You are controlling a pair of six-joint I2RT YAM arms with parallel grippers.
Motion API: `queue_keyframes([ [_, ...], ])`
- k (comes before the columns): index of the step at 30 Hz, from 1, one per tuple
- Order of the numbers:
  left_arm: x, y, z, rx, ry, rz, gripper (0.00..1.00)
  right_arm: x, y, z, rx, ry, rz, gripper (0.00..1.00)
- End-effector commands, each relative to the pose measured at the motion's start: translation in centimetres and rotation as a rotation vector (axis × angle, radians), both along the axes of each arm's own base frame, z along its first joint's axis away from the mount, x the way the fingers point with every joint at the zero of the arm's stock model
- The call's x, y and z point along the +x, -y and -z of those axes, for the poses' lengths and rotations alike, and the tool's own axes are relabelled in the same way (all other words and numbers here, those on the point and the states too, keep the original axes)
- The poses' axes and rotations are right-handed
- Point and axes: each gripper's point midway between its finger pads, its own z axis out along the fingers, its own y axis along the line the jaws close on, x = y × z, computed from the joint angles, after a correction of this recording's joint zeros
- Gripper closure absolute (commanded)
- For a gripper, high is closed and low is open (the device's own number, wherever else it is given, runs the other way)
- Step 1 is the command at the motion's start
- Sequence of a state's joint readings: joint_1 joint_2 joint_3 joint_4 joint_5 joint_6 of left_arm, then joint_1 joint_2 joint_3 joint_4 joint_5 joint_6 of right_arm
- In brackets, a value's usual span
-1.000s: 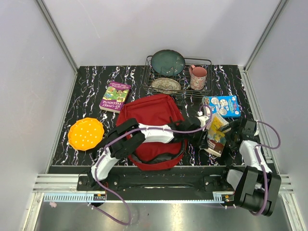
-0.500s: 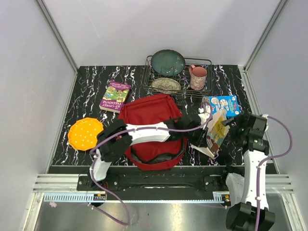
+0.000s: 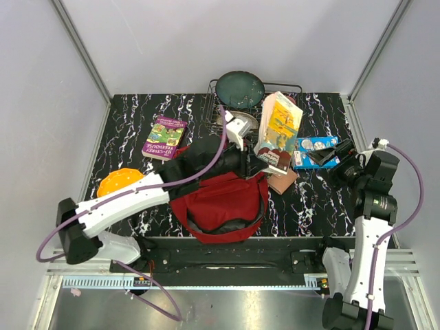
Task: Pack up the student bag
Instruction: Pick up the book from the center of the board.
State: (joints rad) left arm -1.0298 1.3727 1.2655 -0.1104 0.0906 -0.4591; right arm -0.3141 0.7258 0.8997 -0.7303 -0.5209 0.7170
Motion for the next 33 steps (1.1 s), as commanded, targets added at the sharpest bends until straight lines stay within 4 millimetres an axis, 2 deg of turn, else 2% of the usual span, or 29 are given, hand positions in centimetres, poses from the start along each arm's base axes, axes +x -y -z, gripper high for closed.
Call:
queue_keyframes([
  [1,-0.2,-1.8,-3.3,-0.096,0.103,-0.038,1.0,-1.4,-5.3,-7.0,0.161,0.303,-0.31,0.0],
  [2,-0.4,-2.1,-3.3,-0.1,0.102,-0.039,1.0,-1.3,-5.4,-7.8,0.153,0.346,-0.324,0.0],
  [5,-0.8,-3.1,-2.9,-0.103,0.102,-0.048,1.0,-1.6,-6.3,-8.4,0.19,0.382,-0.407,0.0],
  [8,-1.0,-4.0,-2.8,-0.106,0.11,-0.066,1.0,-1.3,-6.8,-8.0,0.249,0.374,-0.447,0.0],
  [9,-1.1,-4.2,-3.7,-0.136,0.127,-0.068,1.0,-1.4,-7.1,-7.8,0.257,0.366,-0.458,0.0],
  [11,-1.1,-4.4,-3.7,-0.136,0.131,-0.07,1.0,-0.9,-7.4,-6.9,0.268,0.327,-0.466,0.0],
  [12,-1.2,-4.6,-4.0,-0.143,0.134,-0.068,1.0,-1.0,-8.4,-6.1,0.27,0.29,-0.495,0.0],
  [13,-1.3,-4.6,-4.1,-0.145,0.137,-0.067,1.0,0.0,-8.4,-5.2,0.216,0.279,-0.478,0.0],
  [15,-1.3,-4.6,-4.1,-0.143,0.137,-0.062,1.0,0.1,-9.9,-3.9,0.21,0.233,-0.512,0.0],
  [16,-1.4,-4.5,-4.2,-0.145,0.138,-0.059,1.0,0.1,-11.3,-2.8,0.227,0.196,-0.548,0.0],
  [18,-1.5,-4.6,-4.2,-0.148,0.135,-0.055,1.0,0.4,-12.5,-2.7,0.238,0.212,-0.58,0.0],
  [19,-1.6,-4.6,-4.2,-0.152,0.132,-0.052,1.0,0.6,-13.2,-1.9,0.249,0.193,-0.579,0.0],
  [20,-1.8,-4.5,-4.2,-0.157,0.129,-0.04,1.0,1.0,-13.4,-2.2,0.245,0.224,-0.587,0.0],
  [21,-2.0,-4.5,-4.3,-0.16,0.13,-0.03,1.0,1.2,-13.8,-1.0,0.282,0.188,-0.584,0.0],
  [22,-2.4,-4.3,-4.3,-0.164,0.127,-0.006,1.0,1.8,-14.3,-2.5,0.292,0.285,-0.601,0.0],
  [24,-2.7,-4.2,-4.2,-0.183,0.127,0.009,1.0,2.4,-15.0,-1.4,0.337,0.251,-0.606,0.0],
  [29,-3.3,-3.9,-4.3,-0.212,0.12,0.037,1.0,2.4,-16.5,-1.1,0.353,0.272,-0.657,0.04],
  [33,-3.3,-3.9,-3.8,-0.211,0.111,0.037,1.0,1.8,-17.0,-1.6,0.385,0.3,-0.689,0.18],
])
